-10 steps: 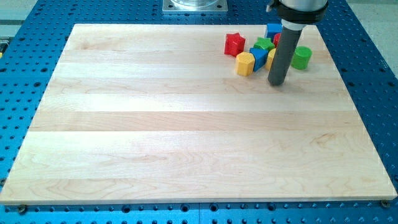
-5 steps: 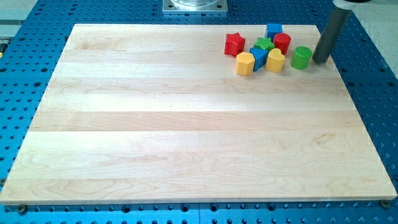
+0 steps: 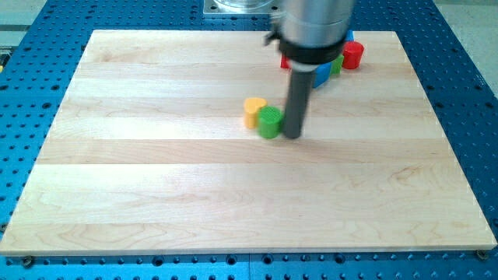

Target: Form a triangle with yellow blocks green circle and triangle

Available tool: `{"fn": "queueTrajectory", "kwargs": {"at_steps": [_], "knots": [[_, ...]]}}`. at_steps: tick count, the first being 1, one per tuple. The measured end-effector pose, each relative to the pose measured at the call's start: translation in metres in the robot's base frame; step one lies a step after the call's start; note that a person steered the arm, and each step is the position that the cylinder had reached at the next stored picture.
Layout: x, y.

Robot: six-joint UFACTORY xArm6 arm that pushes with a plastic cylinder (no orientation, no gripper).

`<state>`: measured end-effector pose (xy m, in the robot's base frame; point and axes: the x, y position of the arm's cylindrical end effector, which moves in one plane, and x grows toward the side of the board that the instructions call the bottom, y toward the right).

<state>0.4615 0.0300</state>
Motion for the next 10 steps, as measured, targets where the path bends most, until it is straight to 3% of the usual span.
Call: {"fn": "queueTrajectory", "kwargs": {"at_steps": [1,5,6,7,10], "knots": [[0.004,-0.032],[-0.132,0.142],[-0.162,0.092],[-0.126,0.026],[-0.082,0.024]]}}
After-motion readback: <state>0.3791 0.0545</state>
